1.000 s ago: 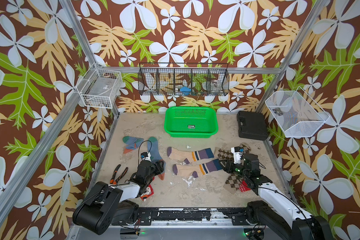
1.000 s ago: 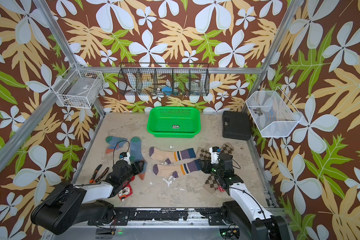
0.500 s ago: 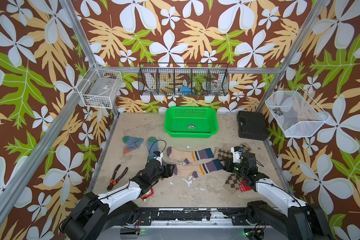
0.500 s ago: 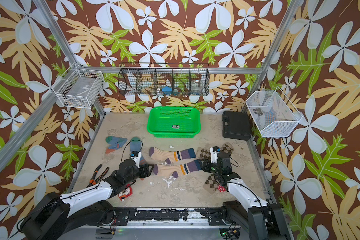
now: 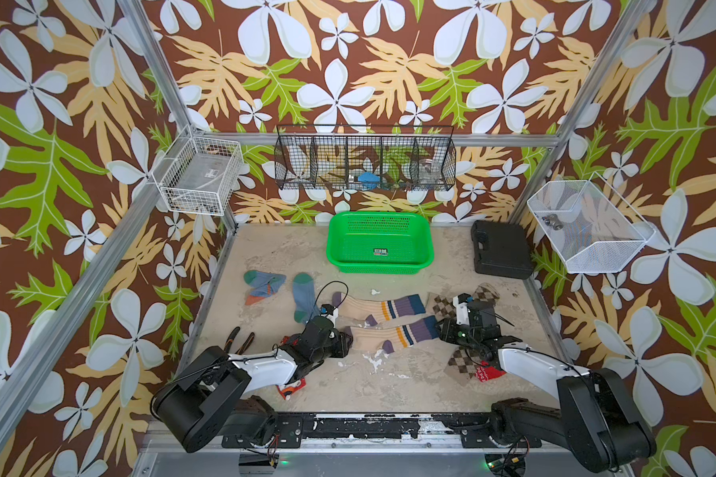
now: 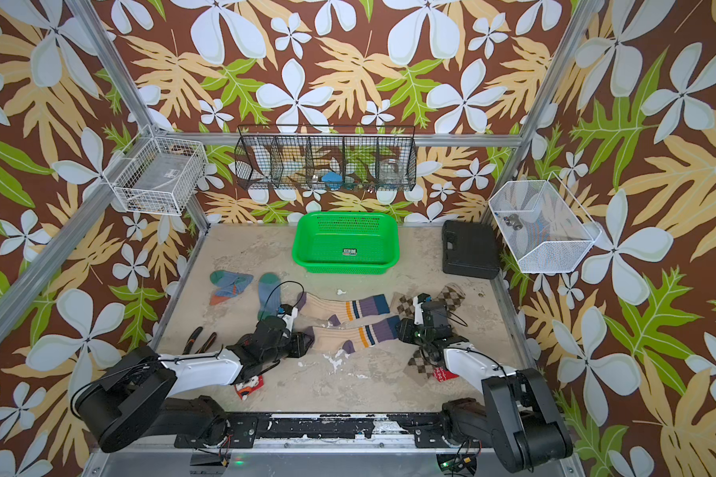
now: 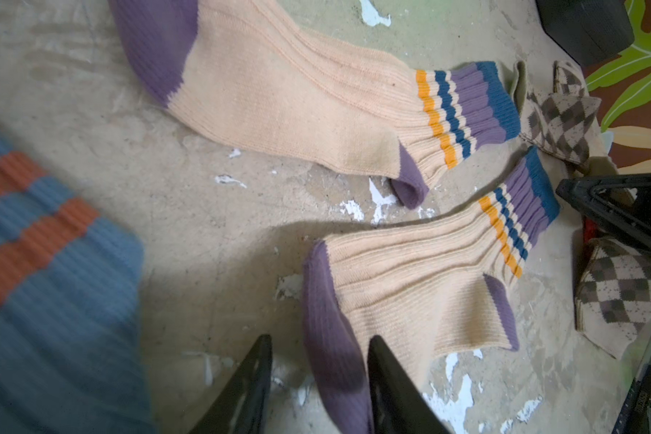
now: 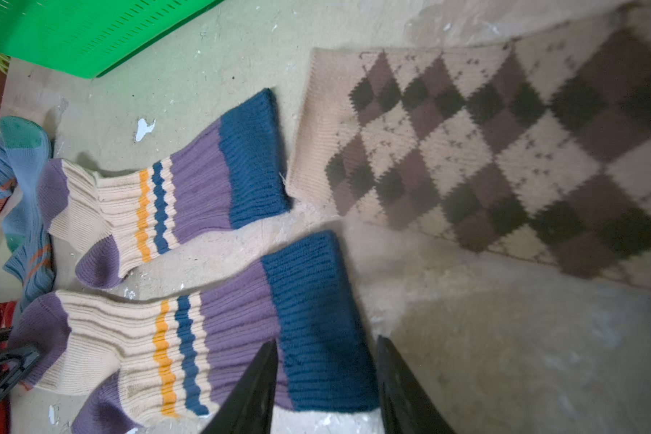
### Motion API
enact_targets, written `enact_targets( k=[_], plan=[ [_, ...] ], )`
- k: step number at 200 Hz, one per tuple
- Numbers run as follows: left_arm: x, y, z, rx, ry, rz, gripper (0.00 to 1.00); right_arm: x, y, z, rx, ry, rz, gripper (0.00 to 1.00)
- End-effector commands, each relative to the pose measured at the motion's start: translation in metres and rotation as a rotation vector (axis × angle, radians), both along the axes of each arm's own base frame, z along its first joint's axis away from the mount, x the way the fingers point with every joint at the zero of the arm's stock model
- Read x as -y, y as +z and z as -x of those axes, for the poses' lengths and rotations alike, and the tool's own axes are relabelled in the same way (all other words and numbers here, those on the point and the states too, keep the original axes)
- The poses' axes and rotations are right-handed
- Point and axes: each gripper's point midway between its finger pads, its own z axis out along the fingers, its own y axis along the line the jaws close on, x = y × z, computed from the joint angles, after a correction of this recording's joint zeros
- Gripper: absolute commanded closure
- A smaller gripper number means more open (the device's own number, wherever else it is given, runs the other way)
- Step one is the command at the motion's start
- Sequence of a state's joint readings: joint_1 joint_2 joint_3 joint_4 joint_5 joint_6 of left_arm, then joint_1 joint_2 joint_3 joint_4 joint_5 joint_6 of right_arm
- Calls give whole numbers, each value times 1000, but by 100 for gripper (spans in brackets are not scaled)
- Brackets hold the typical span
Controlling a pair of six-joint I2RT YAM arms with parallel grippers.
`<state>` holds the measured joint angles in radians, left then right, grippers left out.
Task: Place the socks together as a pair
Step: Pick up the sock from the center of the board.
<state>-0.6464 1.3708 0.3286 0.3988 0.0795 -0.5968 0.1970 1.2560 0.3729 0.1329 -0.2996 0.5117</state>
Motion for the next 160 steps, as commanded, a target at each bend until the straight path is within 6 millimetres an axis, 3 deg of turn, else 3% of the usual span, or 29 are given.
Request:
enact_targets(
  k=[1, 39, 74, 88, 112, 160],
  plan=[
    [2, 0, -2, 14, -6, 4, 65, 2, -5, -1, -13, -1, 30, 55],
    [3, 10, -2, 36, -3, 30, 81, -12, -20, 1, -87, 61, 38, 61],
    [5, 24, -5, 62, -8, 49, 94, -33, -10, 5, -47, 115, -62, 94],
    [8, 34, -9, 76, -9, 53, 99, -45, -1, 8, -52, 163, -131, 100],
    [8, 56, -17, 119, 7, 46, 100, -56, 29, 6, -7, 207, -192, 100],
    [1, 101, -39, 202, 46, 21, 100, -66, 116, -16, 187, 241, -238, 100]
  ],
)
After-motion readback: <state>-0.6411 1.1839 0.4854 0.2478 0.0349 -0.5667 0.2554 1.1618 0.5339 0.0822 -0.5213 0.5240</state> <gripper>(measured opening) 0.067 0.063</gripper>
